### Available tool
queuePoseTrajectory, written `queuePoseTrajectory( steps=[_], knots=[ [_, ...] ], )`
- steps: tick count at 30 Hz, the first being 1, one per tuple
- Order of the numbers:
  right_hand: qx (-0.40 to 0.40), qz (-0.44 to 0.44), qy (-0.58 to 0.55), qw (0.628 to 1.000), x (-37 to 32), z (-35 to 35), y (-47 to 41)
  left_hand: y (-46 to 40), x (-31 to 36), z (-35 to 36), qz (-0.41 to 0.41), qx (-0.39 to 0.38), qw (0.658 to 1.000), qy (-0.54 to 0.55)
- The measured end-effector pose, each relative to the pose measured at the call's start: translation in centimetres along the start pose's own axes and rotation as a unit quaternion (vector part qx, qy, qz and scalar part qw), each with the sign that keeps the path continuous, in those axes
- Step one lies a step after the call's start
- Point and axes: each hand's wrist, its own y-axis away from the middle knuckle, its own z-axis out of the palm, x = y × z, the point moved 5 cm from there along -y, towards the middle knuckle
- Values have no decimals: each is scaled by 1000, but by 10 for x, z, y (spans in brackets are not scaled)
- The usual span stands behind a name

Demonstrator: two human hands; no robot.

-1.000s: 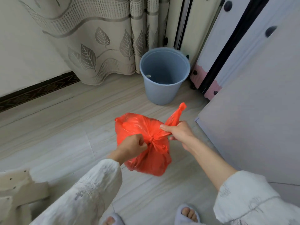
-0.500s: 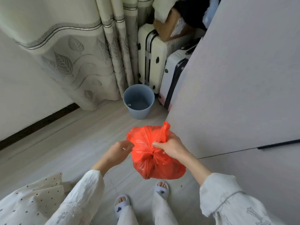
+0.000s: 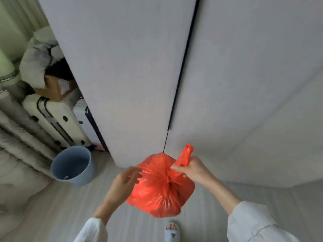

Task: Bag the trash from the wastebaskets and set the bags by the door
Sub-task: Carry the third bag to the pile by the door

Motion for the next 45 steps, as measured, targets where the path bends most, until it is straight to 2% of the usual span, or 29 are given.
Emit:
queuePoseTrajectory(
  steps=[9, 15, 18, 24, 32, 37, 45],
  knots=[
    [202, 92, -94, 971, 120, -143, 121, 7, 82, 175, 87, -226, 969, -45],
    [337, 134, -159, 918, 220, -248, 219, 40, 144, 321, 135, -333, 927, -107],
    [379, 146, -198, 892, 271, -301, 269, 71, 178, 404, 163, -372, 905, -124],
    [405, 159, -202, 878, 370, -401, 342, 133, 224, 561, 194, -410, 879, -148],
    [466, 205, -237, 828, 492, -529, 403, 157, 281, 738, 213, -444, 854, -167],
    [464, 221, -262, 817, 559, -609, 397, 142, 308, 845, 216, -455, 847, -170],
    [422, 266, -231, 836, 674, -754, 348, 85, 373, 1057, 208, -457, 851, -153]
  ],
)
